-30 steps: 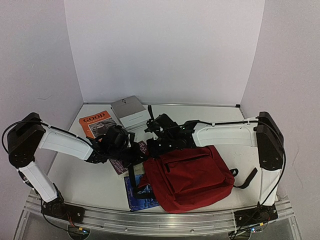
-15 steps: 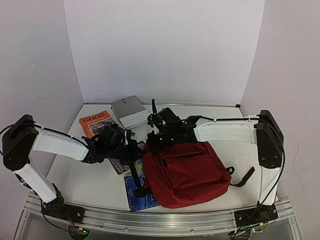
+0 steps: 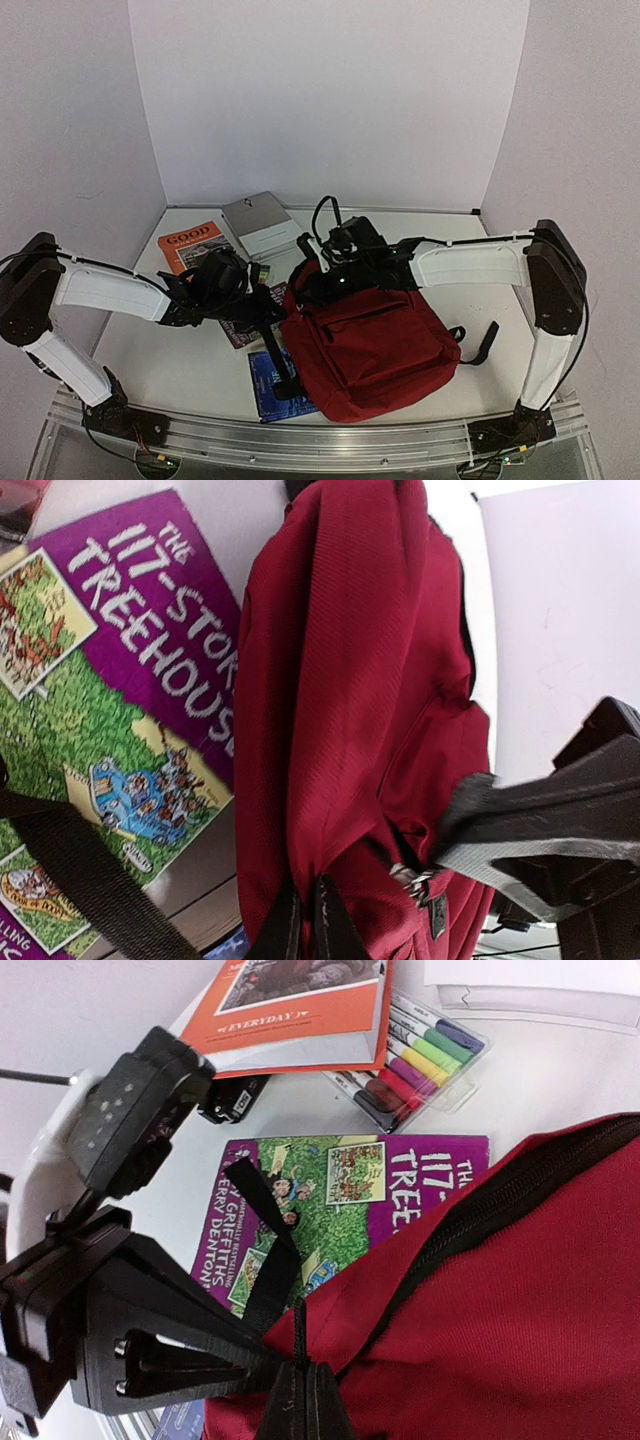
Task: Pack the student bag
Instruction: Unzip the student bag at the center of the board.
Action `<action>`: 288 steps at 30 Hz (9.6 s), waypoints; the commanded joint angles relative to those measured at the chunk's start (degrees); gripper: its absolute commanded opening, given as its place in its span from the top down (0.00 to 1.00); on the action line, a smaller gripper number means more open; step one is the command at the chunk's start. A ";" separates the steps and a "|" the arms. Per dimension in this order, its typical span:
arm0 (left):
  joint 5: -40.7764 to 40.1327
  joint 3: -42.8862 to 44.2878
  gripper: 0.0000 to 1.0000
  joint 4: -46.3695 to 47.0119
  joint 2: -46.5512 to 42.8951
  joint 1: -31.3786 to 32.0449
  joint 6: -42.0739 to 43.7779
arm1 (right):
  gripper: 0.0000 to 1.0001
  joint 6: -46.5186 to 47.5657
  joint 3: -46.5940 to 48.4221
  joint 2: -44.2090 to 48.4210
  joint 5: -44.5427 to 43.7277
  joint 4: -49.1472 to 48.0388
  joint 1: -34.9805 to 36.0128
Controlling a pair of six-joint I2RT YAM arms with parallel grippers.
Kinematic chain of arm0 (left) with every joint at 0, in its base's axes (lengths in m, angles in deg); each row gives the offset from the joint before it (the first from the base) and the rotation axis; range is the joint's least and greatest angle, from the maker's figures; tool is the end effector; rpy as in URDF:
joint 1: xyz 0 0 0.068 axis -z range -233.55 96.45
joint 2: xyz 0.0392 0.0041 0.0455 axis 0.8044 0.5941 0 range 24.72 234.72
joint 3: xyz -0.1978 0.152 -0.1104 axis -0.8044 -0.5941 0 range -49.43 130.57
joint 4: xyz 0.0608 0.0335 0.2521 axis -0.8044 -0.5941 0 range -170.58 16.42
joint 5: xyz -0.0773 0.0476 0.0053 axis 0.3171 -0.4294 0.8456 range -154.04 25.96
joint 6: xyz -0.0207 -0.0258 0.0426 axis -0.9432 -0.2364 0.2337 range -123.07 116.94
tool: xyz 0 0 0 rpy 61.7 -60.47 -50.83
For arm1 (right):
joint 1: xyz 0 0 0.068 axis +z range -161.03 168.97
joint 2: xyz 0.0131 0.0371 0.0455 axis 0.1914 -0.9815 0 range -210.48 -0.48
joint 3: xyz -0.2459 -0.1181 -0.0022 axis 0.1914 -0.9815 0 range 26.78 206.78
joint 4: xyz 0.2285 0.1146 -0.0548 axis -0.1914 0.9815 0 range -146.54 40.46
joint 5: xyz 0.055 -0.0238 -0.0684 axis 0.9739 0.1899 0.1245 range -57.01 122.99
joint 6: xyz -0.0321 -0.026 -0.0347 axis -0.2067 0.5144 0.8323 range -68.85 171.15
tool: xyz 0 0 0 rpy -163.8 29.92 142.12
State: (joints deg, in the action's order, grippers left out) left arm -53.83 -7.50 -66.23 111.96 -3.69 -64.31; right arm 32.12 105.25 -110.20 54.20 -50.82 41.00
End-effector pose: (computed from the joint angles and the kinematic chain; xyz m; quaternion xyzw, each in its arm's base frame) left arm 0.1939 -0.2396 0.1781 -0.0499 0.8945 -0.4056 0.1813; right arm 0.2577 0.3510 0.2217 -0.3286 0.8200 0.3891 0.2613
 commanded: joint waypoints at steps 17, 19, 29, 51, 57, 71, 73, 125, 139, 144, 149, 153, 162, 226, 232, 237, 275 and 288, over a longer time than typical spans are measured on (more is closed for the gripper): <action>3.06 2.86 0.54 1.42 -6.27 6.65 15.88 | 1.00 -10.08 -15.62 17.19 -6.24 -18.38 2.36; 3.21 2.80 0.51 2.62 -5.53 7.03 15.90 | 1.00 -10.54 -15.79 17.27 -6.23 -18.38 2.32; 2.18 3.38 0.34 8.64 -2.22 9.20 15.54 | 1.00 -11.39 -16.03 17.27 -6.80 -18.38 2.37; 3.67 3.13 1.00 7.34 0.99 10.40 14.23 | 1.00 -13.15 -5.11 8.82 -18.76 -13.99 -0.71; 3.65 2.30 1.00 6.70 0.39 10.97 13.83 | 1.00 -11.18 0.38 4.10 -17.34 -13.51 -3.20; 1.79 2.15 0.99 3.43 -0.66 14.59 13.10 | 1.00 -10.90 5.39 -3.07 -17.29 -12.13 -8.04; 1.34 2.10 0.97 3.24 -1.27 14.64 12.71 | 1.00 -10.73 5.29 -3.10 -14.93 -11.90 -8.08; 2.89 23.21 1.00 -14.48 10.29 0.97 24.83 | 1.00 -17.85 -5.92 10.95 -13.79 -10.61 -6.14; -1.81 11.22 1.00 -13.77 -0.39 1.03 18.84 | 1.00 -18.53 -0.60 1.38 -15.46 -8.21 -12.59; -3.50 6.48 1.00 -13.60 -5.04 1.03 16.09 | 1.00 -18.67 -3.10 1.64 -16.37 -8.23 -14.89; -4.19 3.18 1.00 -13.68 -8.51 1.02 14.24 | 1.00 -18.18 -5.41 2.01 -16.79 -8.21 -16.67; -3.22 2.72 0.98 -14.38 -9.94 1.03 14.33 | 1.00 -17.21 -5.91 2.28 -14.29 -8.28 -16.81; -1.82 15.70 0.50 -20.78 -4.49 0.95 25.31 | 1.00 -15.42 -6.59 4.34 -5.47 -10.38 -16.23; -15.22 38.46 1.00 -36.08 12.90 -2.54 30.59 | 1.00 -16.80 3.79 0.21 -15.20 -1.18 -18.51; -14.87 31.02 1.00 -34.99 7.73 -7.29 25.02 | 1.00 -17.18 0.85 0.89 -15.02 -1.07 -18.53; -13.73 25.60 1.00 -33.67 4.54 -9.62 22.05 | 1.00 -17.77 -3.15 0.83 -14.70 -1.48 -18.54; 0.58 43.19 0.19 -36.89 20.36 -11.43 40.12 | 1.00 -16.54 -9.87 4.53 -5.59 -7.64 -16.25; 4.36 43.33 0.72 -34.41 23.95 -10.84 40.49 | 1.00 -16.80 -11.30 5.56 -7.39 -7.63 -16.18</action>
State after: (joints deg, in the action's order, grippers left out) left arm -52.38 35.73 -103.81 137.87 -15.02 -23.86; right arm 15.10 94.64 -107.59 48.22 -56.98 24.44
